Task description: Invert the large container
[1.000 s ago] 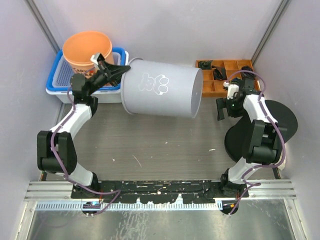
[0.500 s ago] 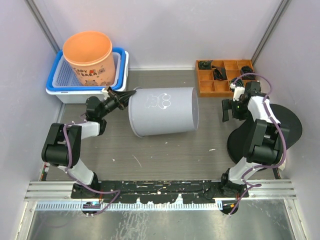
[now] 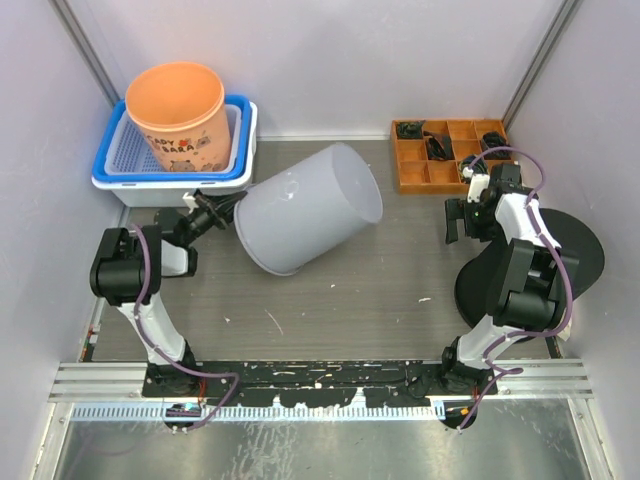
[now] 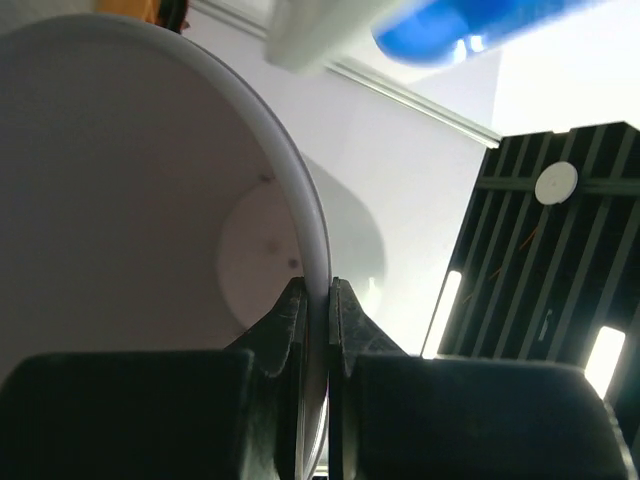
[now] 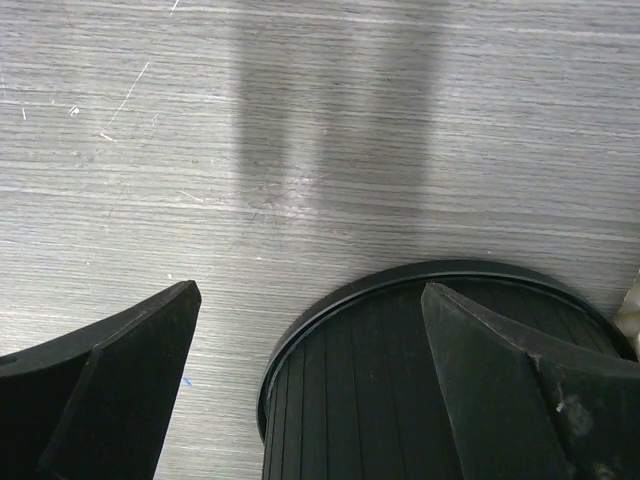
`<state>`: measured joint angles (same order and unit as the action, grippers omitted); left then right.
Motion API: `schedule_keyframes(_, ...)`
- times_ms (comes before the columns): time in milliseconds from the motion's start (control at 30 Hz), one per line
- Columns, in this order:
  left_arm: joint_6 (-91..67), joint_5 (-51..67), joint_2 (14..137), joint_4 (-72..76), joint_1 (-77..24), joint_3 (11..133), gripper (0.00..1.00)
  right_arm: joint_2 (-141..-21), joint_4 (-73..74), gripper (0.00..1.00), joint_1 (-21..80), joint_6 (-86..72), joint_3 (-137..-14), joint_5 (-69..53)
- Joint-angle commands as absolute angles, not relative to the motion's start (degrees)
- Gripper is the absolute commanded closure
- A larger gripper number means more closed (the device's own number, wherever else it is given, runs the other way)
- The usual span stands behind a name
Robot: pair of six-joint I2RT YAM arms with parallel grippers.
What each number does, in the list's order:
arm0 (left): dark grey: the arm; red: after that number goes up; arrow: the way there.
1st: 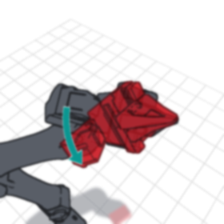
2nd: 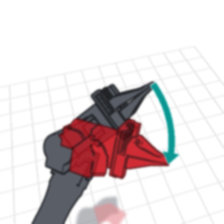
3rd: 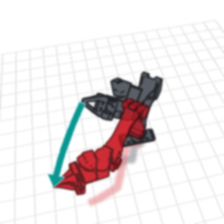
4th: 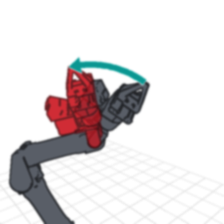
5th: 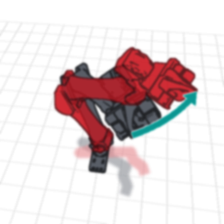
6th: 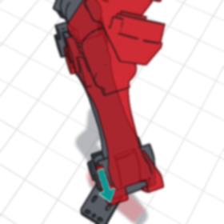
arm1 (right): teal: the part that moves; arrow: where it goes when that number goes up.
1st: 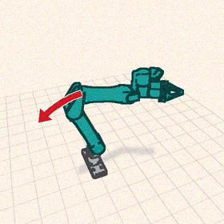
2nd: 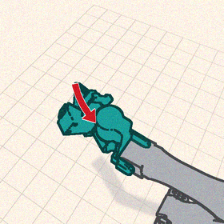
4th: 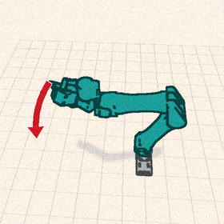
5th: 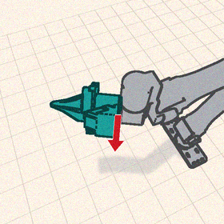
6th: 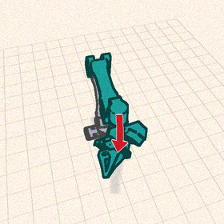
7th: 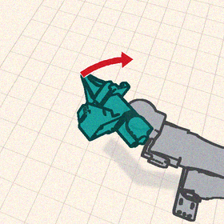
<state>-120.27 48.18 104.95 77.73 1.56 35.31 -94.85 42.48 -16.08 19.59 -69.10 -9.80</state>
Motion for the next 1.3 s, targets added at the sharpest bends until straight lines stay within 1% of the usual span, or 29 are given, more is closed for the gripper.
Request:
schedule_keyframes(0,-118.9,59.1,109.9,81.9,4.7,33.6,1.00,-96.2,40.4,0.00,-16.4,18.0,-68.3,-8.3)
schedule_keyframes(133,-112.7,62.8,114.1,81.1,4.7,32.4,0.96,-96.3,40.2,0.00,-16.4,17.2,-68.9,-9.0)
schedule_keyframes(167,-111.3,63.4,114.8,80.6,4.2,32.4,0.93,-96.3,40.0,0.00,-16.4,17.0,-68.7,-9.3)
schedule_keyframes(200,-110.0,64.0,115.4,79.1,3.9,32.5,0.88,-96.2,39.7,0.00,-16.4,16.8,-68.5,-9.5)
schedule_keyframes(267,-106.5,64.7,115.5,75.3,3.2,32.6,0.83,-95.9,39.3,0.00,-16.4,16.6,-67.8,-9.9)
schedule_keyframes(333,-102.0,65.4,114.9,69.9,2.5,32.9,0.73,-95.5,39.0,0.00,-16.4,16.7,-67.3,-9.9)
schedule_keyframes(400,-95.6,65.6,113.3,61.8,2.1,32.9,0.58,-95.0,38.9,0.00,-16.4,16.9,-67.0,-9.9)
schedule_keyframes(500,-82.1,65.2,110.4,44.0,1.7,34.3,0.42,-93.8,39.2,0.00,-16.4,17.3,-67.3,-11.0)
schedule_keyframes(533,-76.8,64.6,109.3,36.6,1.6,35.3,0.35,-93.4,39.8,0.00,-16.4,17.6,-67.7,-11.8)
schedule_keyframes(600,-64.4,62.4,107.5,20.2,1.2,38.2,0.31,-93.2,42.2,0.00,-16.0,19.1,-69.8,-13.9)
schedule_keyframes(667,-54.4,59.4,106.2,7.8,0.6,41.8,0.30,-92.9,46.3,0.00,-15.5,21.5,-72.5,-15.9)
schedule_keyframes(733,-46.7,56.4,105.6,-1.1,0.0,45.3,0.30,-90.7,49.4,0.00,-14.5,24.0,-74.7,-18.1)
schedule_keyframes(800,-41.6,52.7,104.9,-8.9,-0.4,48.5,0.09,-86.7,51.8,0.00,-12.0,26.1,-76.7,-19.6)
schedule_keyframes(867,-36.9,48.7,104.5,-13.8,-0.8,51.5,0.07,-82.4,53.5,0.00,-8.0,28.0,-79.1,-20.0)
schedule_keyframes(933,-35.4,45.8,104.4,-15.2,-0.9,53.4,0.07,-79.6,55.8,0.00,-2.9,29.6,-82.0,-20.0)
schedule_keyframes(1000,-34.8,44.0,104.9,-16.4,-1.1,55.4,0.07,-78.3,61.4,0.00,2.6,32.2,-86.1,-22.1)
schedule_keyframes(1033,-34.2,43.4,105.1,-17.1,-1.4,56.6,0.02,-77.8,64.1,0.00,5.3,33.5,-87.9,-23.9)
schedule_keyframes(1100,-31.3,40.8,104.8,-20.7,-2.3,59.8,0.01,-76.5,67.4,0.00,10.1,34.9,-91.1,-26.7)
schedule_keyframes(1167,-27.6,36.6,103.3,-25.7,-3.6,62.1,0.01,-74.7,68.7,0.00,13.1,35.2,-93.7,-28.5)
schedule_keyframes(1267,-24.5,30.3,99.1,-29.1,-6.1,62.9,0.01,-72.0,69.4,0.00,13.9,36.8,-97.8,-33.2)
